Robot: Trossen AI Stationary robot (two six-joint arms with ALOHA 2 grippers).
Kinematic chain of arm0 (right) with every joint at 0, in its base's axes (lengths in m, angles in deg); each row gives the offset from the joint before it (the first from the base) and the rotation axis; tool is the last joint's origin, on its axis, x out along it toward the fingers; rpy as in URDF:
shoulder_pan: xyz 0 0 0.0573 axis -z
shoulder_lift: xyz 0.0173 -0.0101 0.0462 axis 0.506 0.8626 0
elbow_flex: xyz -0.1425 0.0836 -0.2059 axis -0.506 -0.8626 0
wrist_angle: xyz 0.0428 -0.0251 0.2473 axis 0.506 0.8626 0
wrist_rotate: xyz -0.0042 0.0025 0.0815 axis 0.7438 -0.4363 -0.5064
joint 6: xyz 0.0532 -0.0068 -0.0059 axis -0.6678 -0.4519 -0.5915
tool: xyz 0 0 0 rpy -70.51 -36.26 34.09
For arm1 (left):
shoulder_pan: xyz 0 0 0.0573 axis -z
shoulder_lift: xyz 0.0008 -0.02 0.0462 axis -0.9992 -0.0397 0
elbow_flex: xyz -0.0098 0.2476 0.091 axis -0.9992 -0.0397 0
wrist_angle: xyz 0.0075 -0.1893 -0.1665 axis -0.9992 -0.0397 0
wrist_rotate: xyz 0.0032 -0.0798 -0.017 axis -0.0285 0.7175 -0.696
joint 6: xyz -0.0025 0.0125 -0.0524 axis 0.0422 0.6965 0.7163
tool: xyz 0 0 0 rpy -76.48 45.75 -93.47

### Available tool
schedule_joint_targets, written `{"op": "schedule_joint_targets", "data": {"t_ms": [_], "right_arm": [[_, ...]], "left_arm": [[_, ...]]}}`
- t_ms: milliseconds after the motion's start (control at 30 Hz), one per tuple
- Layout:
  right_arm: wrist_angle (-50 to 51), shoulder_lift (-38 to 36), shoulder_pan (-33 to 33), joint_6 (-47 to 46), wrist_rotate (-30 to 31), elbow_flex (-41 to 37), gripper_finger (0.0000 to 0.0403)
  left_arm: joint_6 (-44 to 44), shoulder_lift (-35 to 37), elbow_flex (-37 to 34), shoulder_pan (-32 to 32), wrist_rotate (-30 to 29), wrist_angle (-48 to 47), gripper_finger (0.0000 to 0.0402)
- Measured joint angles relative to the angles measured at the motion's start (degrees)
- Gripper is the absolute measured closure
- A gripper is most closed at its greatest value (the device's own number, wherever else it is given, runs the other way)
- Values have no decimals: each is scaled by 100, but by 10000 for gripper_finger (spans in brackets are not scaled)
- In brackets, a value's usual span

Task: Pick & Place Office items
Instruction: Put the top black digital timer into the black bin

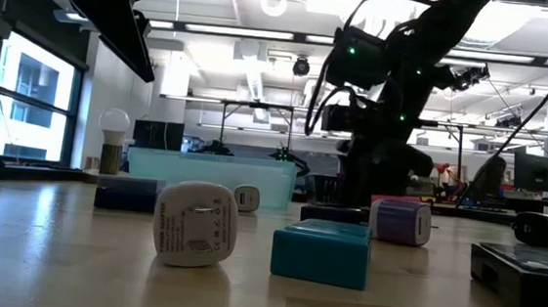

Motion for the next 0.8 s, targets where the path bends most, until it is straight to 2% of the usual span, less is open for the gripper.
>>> {"op": "schedule_joint_targets", "data": {"t_ms": [400,533,800], "right_arm": [[249,-2,-2,-333,-174,2,155],[341,0,-4,-363,-176,2,181],[294,0,-7,-365,-348,-2,260]], "left_arm": [[2,0,-7,0,-1,2,151],[5,0,-68,1,-2,17,151],[9,0,-138,0,-2,66,151]]}}
